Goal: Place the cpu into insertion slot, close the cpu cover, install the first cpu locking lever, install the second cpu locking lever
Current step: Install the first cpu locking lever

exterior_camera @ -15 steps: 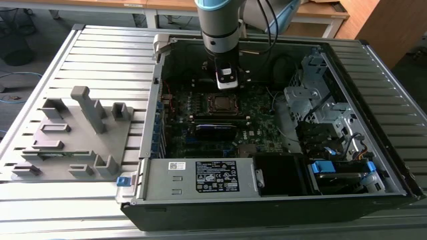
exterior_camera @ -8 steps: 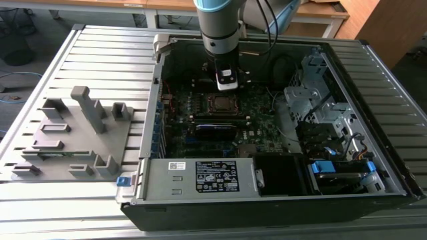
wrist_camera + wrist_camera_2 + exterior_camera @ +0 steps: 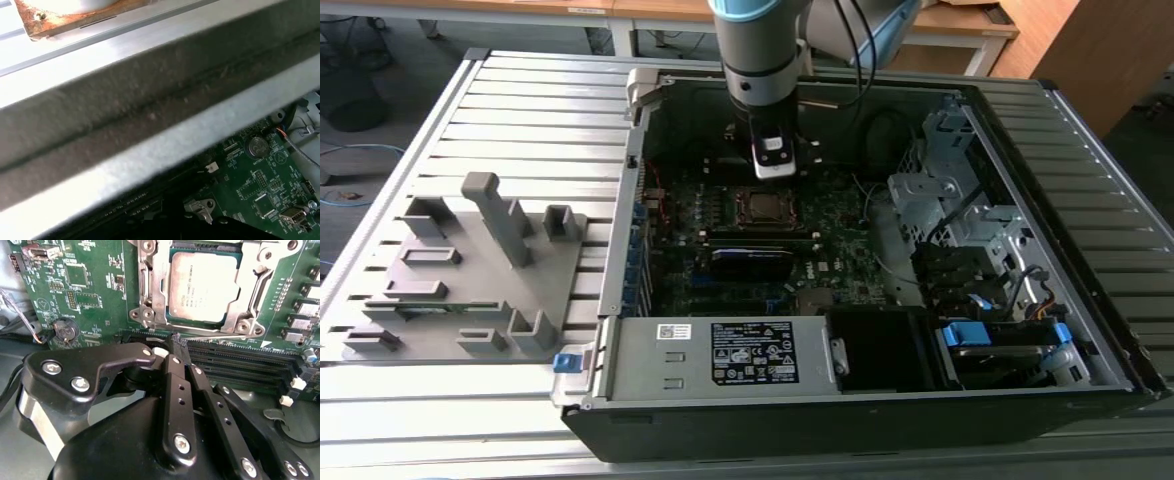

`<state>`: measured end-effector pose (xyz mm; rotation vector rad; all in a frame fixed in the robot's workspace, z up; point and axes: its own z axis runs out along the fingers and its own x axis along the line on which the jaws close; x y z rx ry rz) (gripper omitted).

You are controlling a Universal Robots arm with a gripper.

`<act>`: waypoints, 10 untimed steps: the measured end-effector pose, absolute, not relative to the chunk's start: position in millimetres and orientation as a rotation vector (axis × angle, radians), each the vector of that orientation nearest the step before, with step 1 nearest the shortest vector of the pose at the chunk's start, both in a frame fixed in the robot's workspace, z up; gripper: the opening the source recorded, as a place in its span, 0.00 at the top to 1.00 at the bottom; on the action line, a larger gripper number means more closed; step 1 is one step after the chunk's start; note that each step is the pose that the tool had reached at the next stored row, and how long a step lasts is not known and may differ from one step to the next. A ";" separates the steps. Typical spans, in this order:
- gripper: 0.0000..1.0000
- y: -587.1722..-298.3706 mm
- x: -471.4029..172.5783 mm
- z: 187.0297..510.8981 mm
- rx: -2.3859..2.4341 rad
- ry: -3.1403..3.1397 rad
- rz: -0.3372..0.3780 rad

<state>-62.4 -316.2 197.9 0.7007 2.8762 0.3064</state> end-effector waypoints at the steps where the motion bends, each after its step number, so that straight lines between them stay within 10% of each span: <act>1: 0.89 -314.8 -62.5 198.0 0.700 2.876 0.305; 10: 0.89 -312.3 -63.7 197.7 0.696 2.868 0.291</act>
